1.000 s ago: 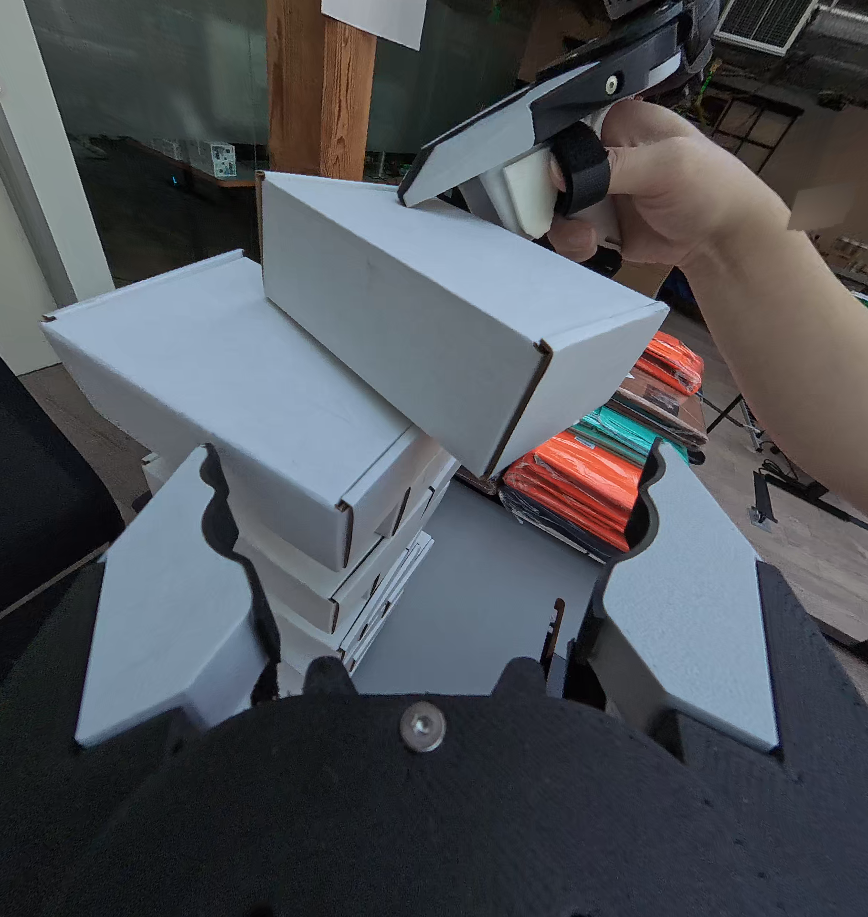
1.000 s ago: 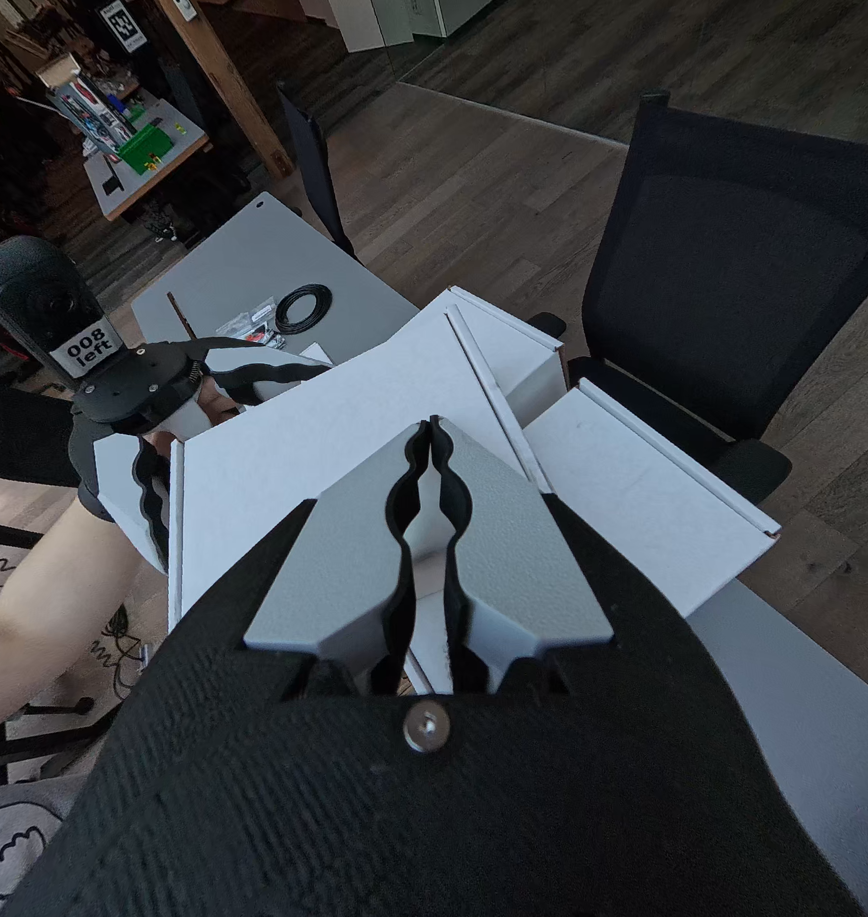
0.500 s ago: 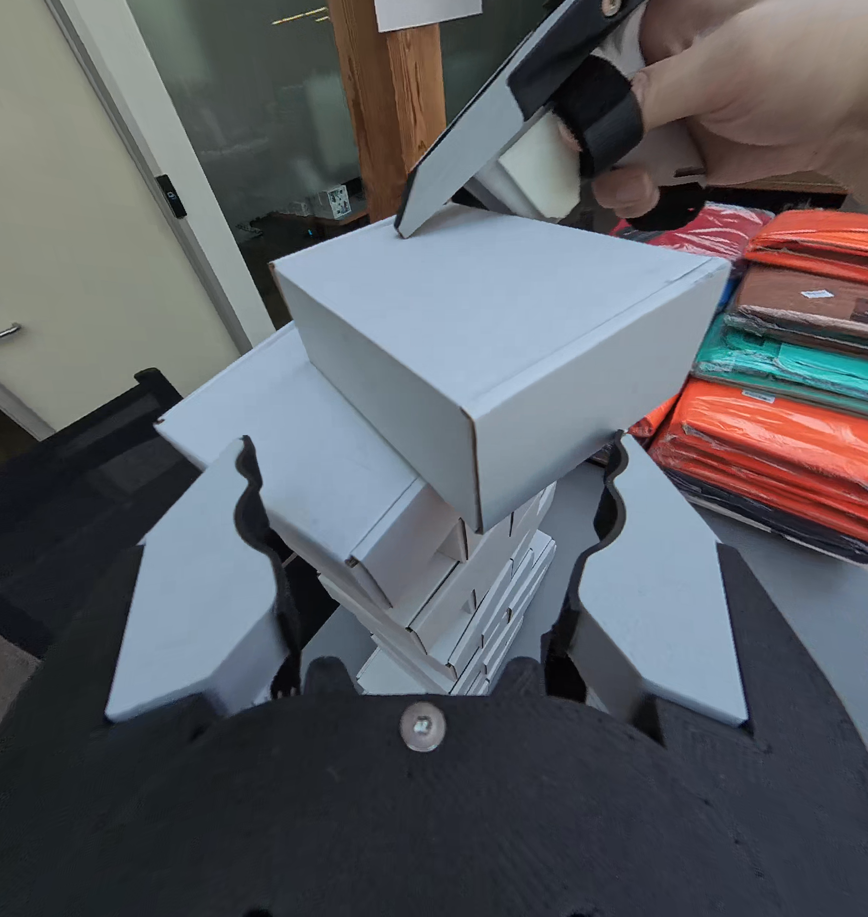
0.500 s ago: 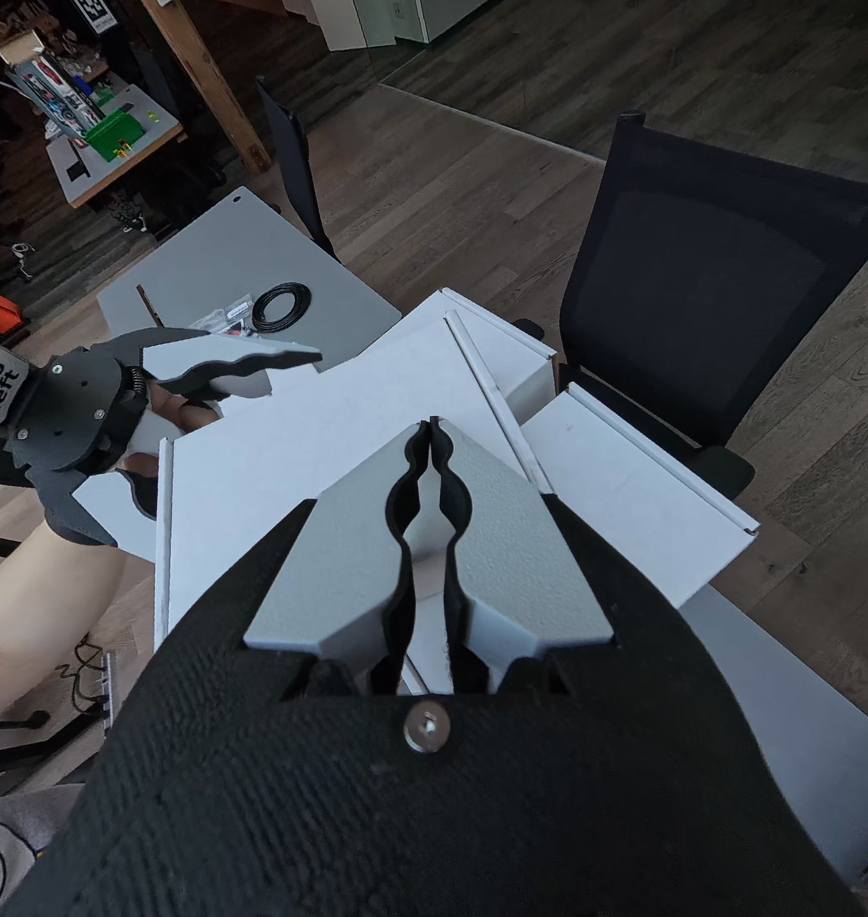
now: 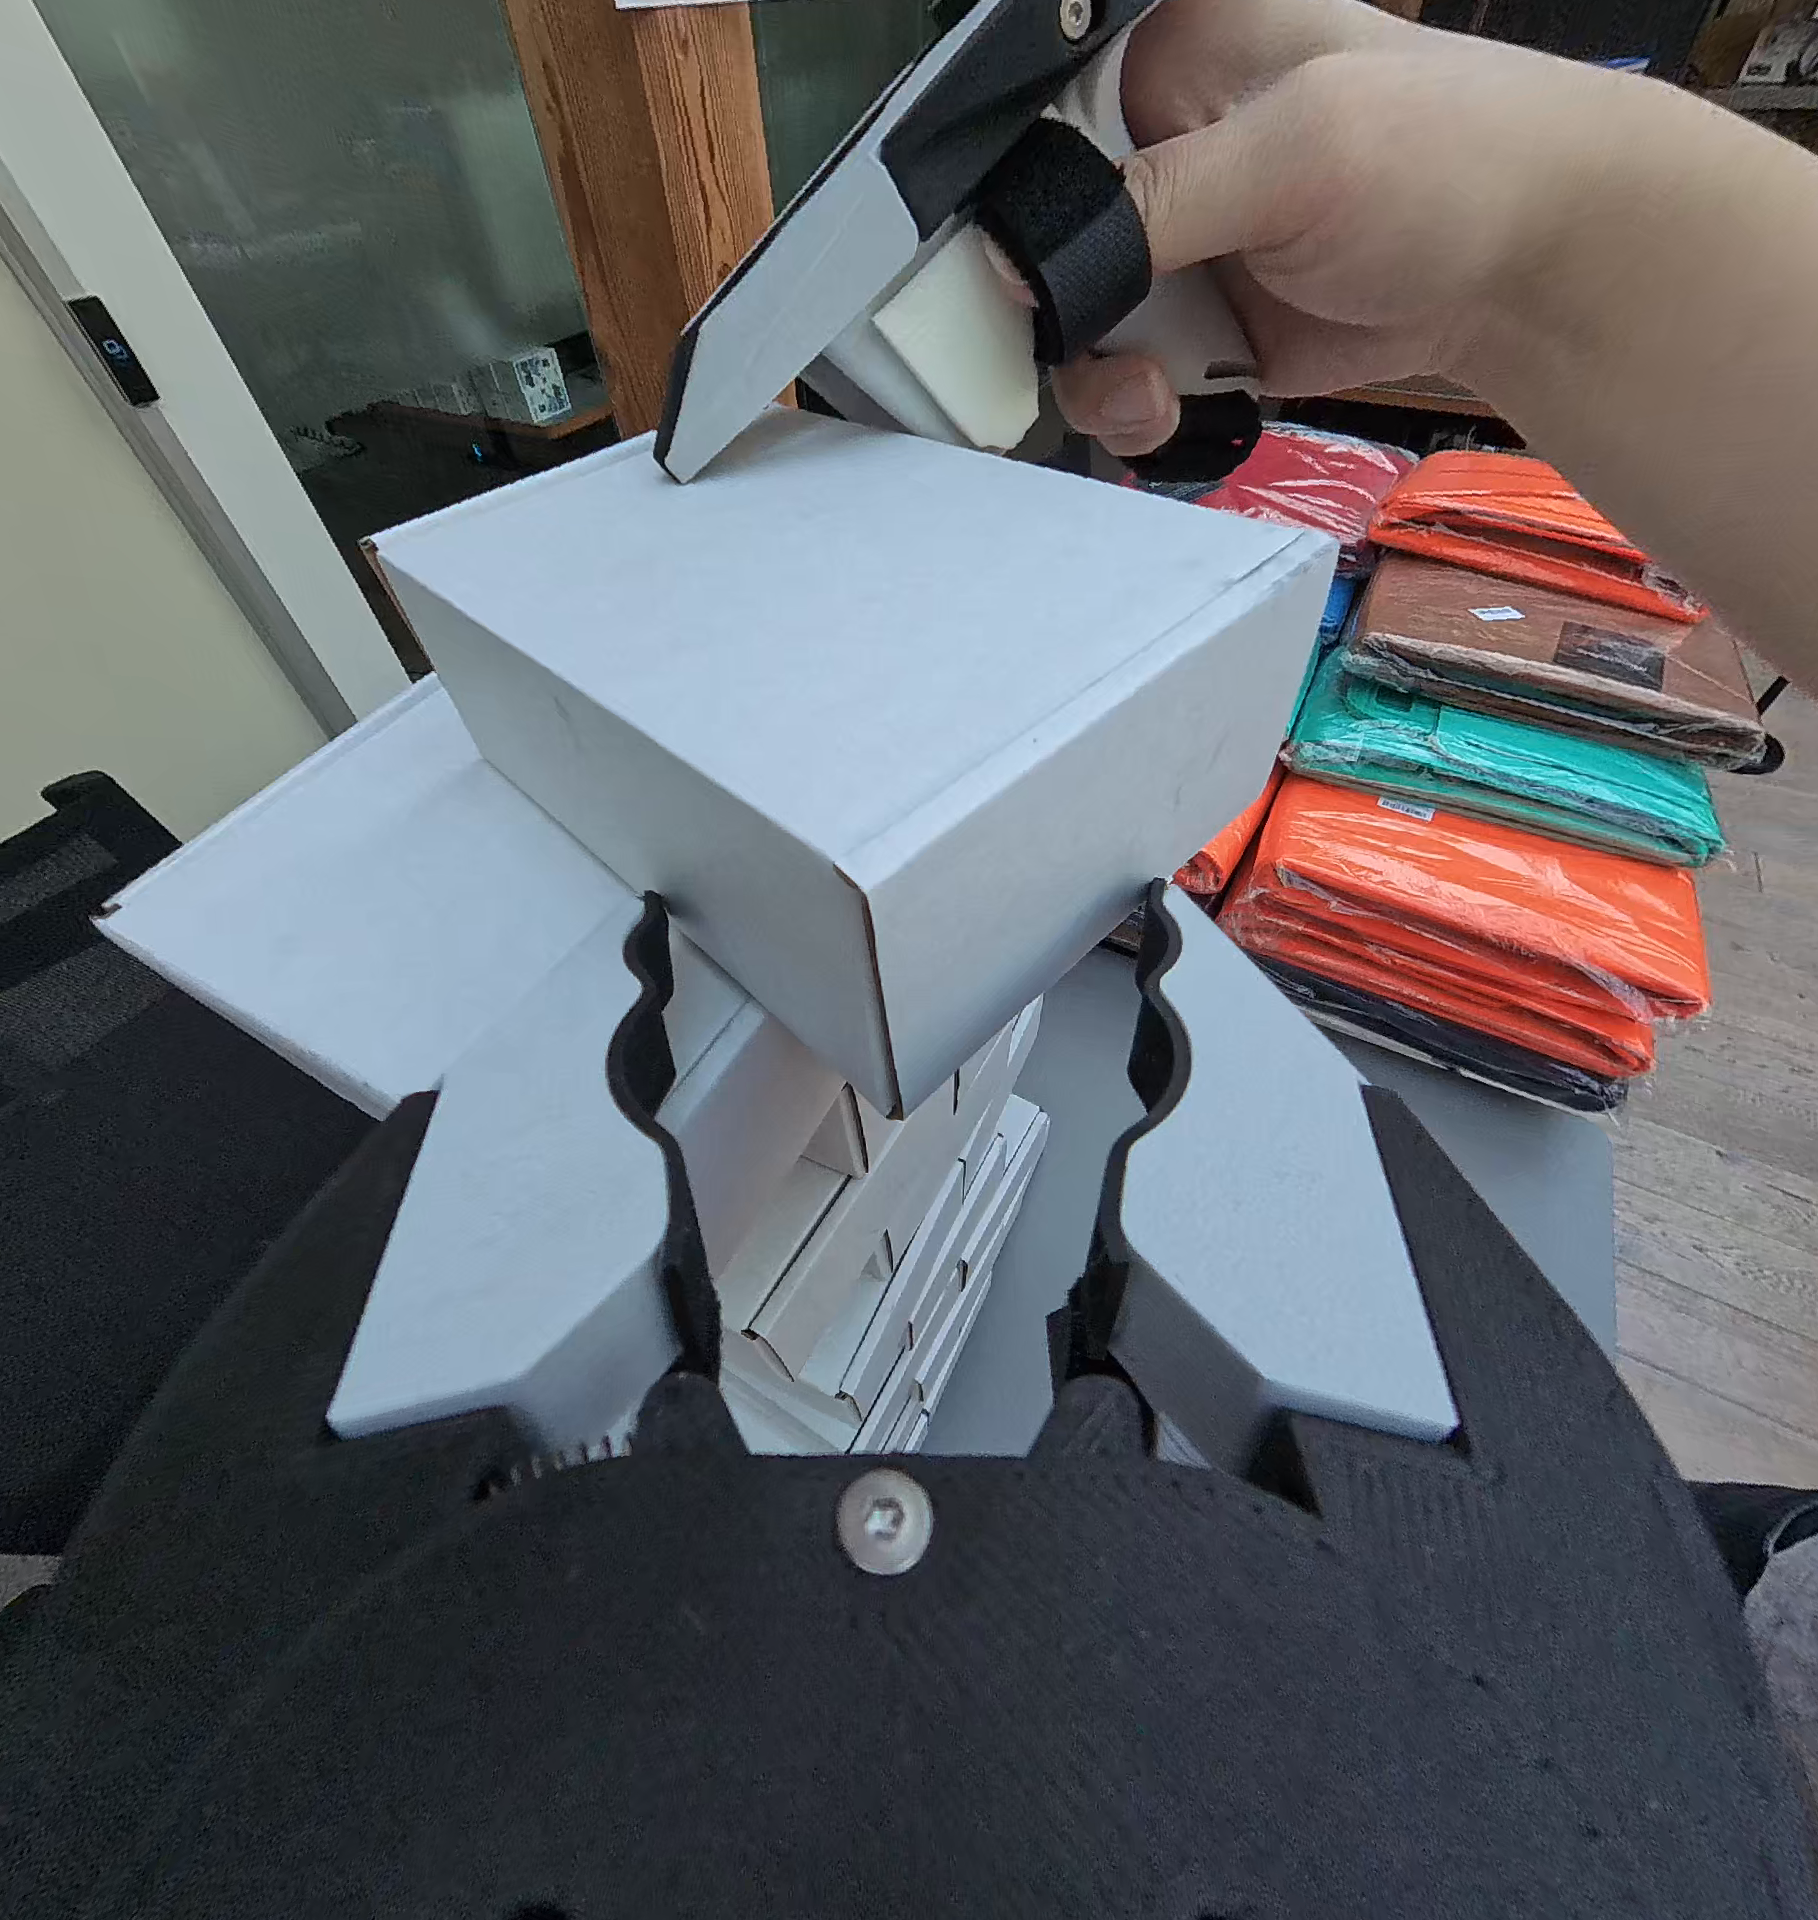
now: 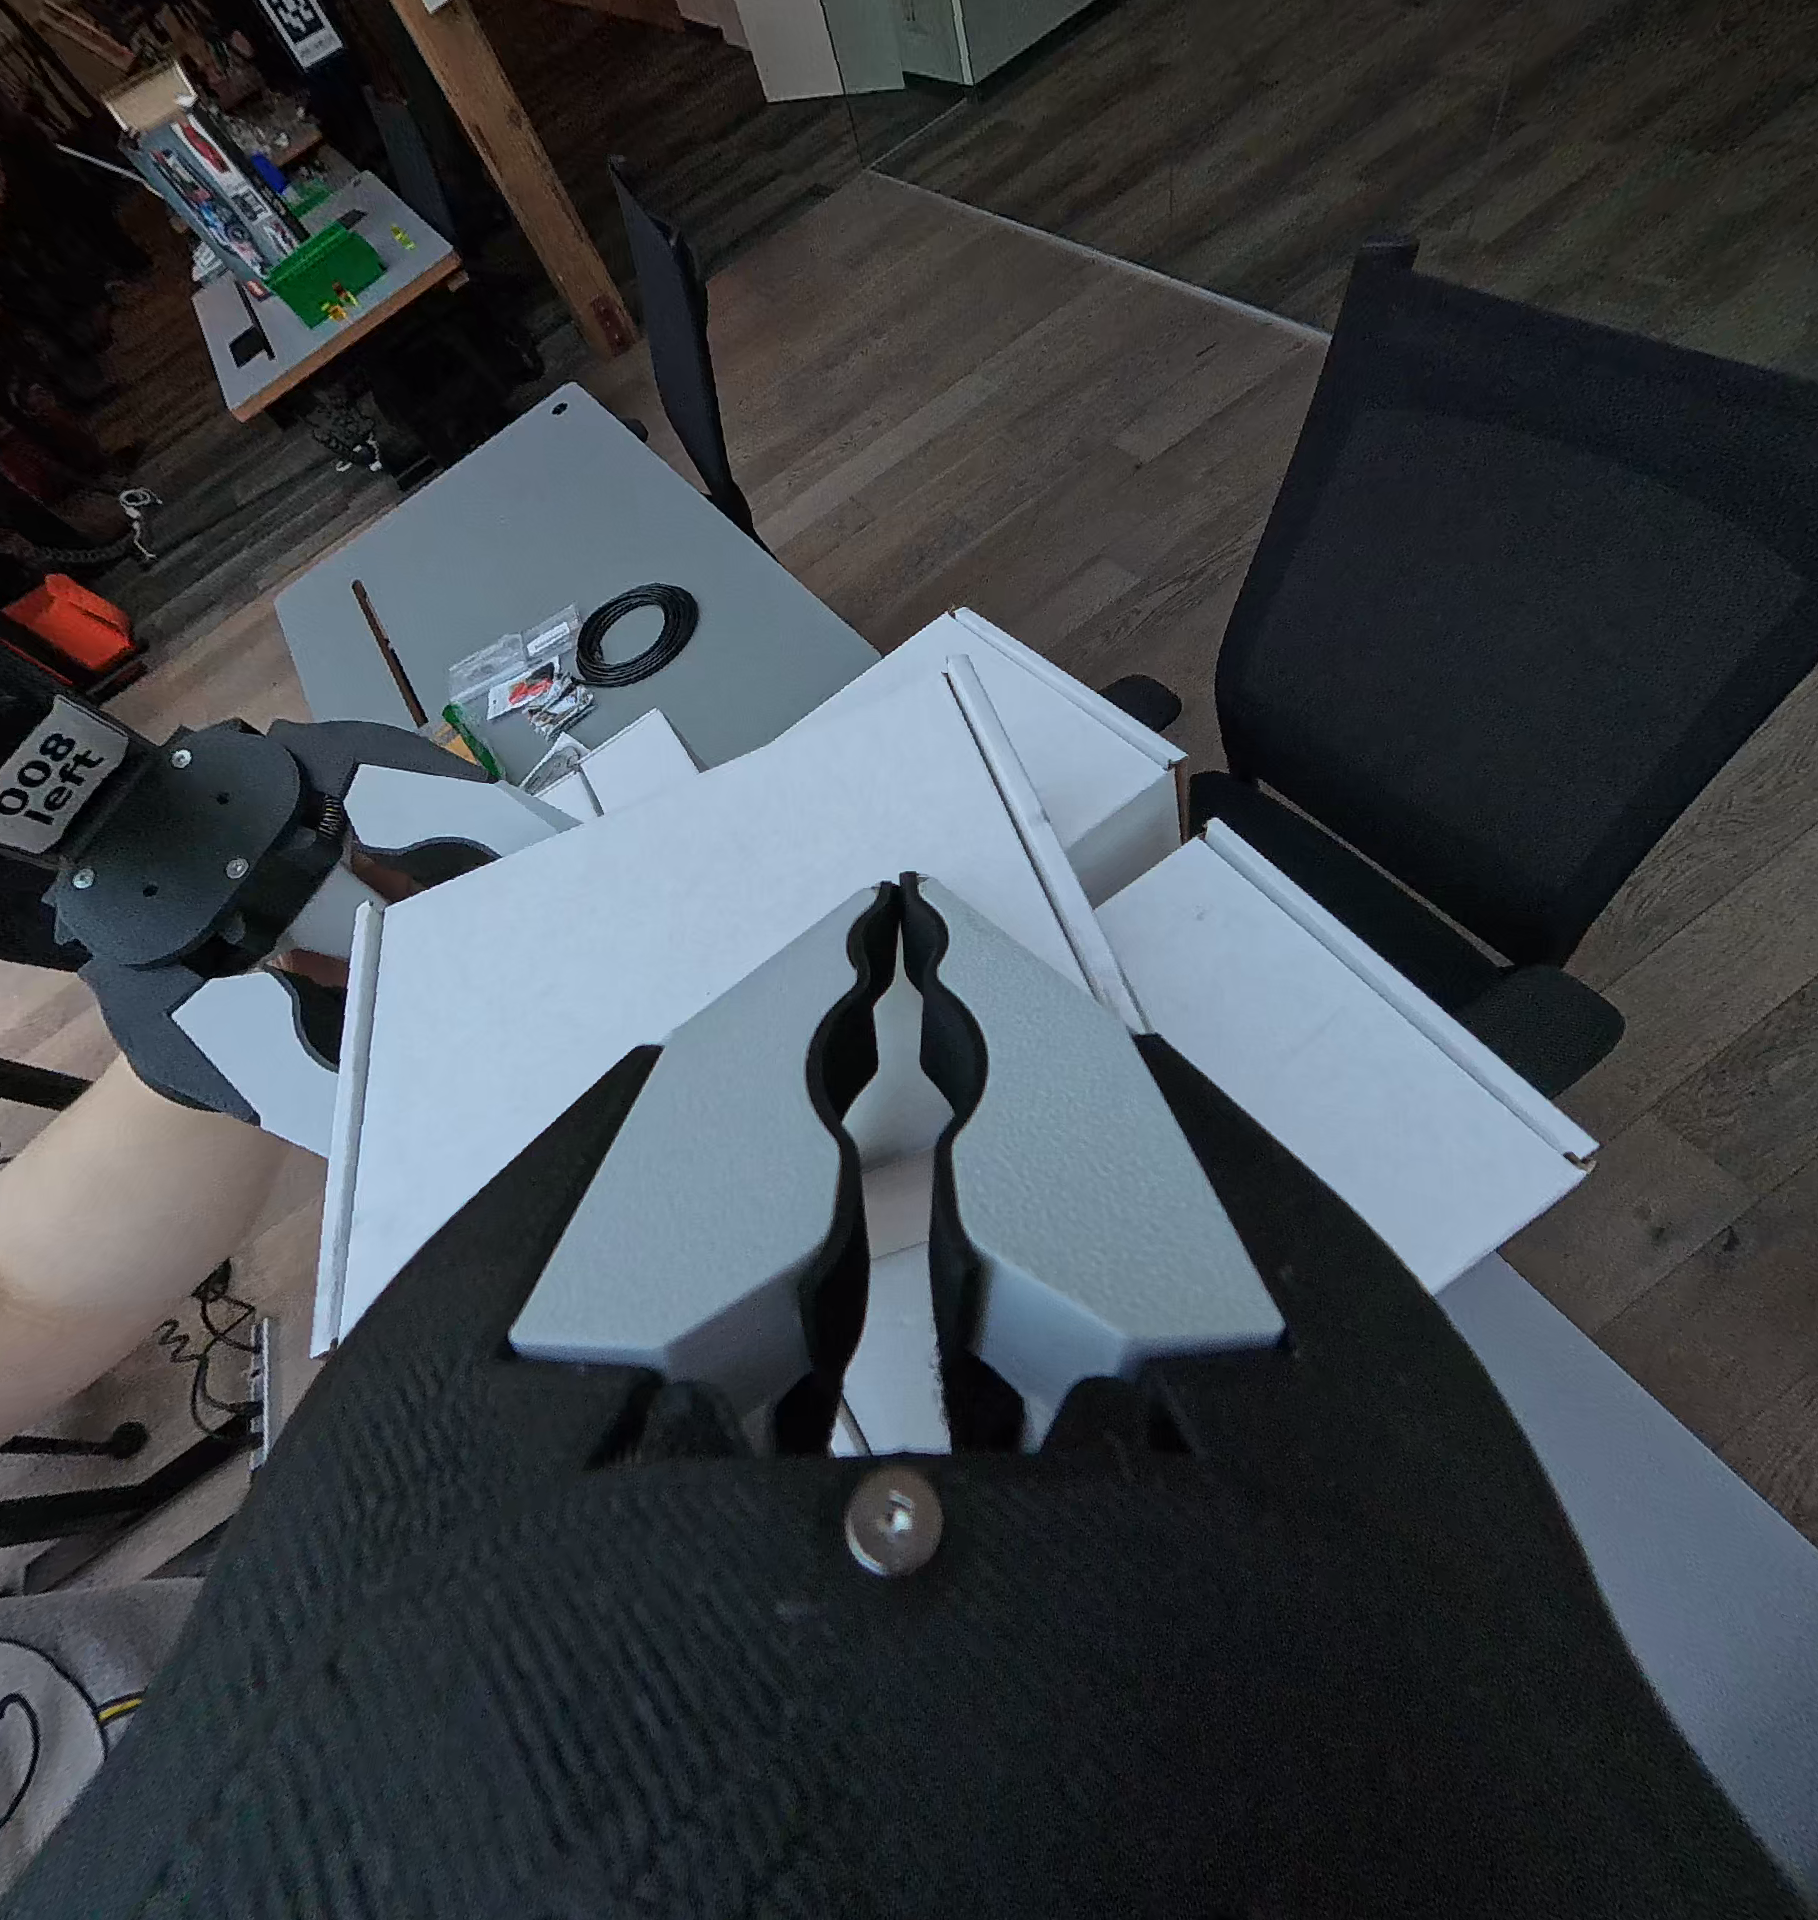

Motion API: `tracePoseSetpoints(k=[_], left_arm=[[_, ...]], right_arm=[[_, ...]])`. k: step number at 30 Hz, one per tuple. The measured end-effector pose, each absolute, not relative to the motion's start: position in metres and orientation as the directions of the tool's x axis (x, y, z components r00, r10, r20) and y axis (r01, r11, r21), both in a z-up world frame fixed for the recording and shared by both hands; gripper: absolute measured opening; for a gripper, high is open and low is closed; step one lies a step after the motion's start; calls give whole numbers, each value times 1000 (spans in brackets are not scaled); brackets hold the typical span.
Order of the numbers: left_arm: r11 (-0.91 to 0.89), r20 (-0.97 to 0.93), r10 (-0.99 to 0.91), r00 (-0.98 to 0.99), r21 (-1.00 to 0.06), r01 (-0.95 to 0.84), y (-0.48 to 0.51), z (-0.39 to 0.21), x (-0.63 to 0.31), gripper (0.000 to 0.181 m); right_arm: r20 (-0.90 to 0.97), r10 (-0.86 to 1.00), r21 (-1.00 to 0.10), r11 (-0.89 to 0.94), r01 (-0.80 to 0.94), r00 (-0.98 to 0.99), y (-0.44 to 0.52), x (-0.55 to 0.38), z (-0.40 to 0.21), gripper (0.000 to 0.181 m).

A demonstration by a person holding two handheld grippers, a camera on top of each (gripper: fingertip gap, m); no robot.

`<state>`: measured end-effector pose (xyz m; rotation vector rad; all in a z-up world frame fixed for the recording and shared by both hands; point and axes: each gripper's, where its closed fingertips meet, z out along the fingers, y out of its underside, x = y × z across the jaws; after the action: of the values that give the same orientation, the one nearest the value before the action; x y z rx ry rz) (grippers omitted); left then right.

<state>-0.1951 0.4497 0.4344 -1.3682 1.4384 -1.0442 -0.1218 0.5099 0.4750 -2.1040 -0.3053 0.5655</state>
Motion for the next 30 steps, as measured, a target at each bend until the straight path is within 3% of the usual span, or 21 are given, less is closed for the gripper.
tracePoseSetpoints(k=[1,5,10,14,17,22,24,27,30], left_arm=[[37,-33,-999,-17,-962,-270,450,434,-195,89],[47,-44,-999,-18,-964,-261,448,435,-197,91],[135,-144,-989,35,-974,-182,450,460,-212,109],[317,-314,-948,-45,-942,-106,424,498,-215,92],[515,-497,-857,-136,-813,-272,416,490,-200,98],[647,-605,-749,-269,-583,-491,420,463,-181,80],[654,-592,-747,-301,-575,-492,414,460,-179,68],[649,-580,-755,-305,-599,-468,411,459,-176,67],[613,-539,-788,-298,-643,-459,412,459,-175,67]], right_arm=[[-281,426,-828,-561,7,860,510,-122,475,0],[-315,463,-813,-582,16,828,507,-124,474,0],[-339,491,-818,-575,6,803,504,-129,474,0],[-327,496,-823,-568,16,805,504,-129,474,0],[-328,504,-826,-563,16,799,503,-130,474,0],[-306,498,-842,-540,14,811,504,-127,475,0],[-281,500,-854,-520,24,819,503,-123,476,0],[-274,509,-866,-499,21,816,501,-122,477,4],[-277,522,-881,-473,4,807,498,-121,480,21]])
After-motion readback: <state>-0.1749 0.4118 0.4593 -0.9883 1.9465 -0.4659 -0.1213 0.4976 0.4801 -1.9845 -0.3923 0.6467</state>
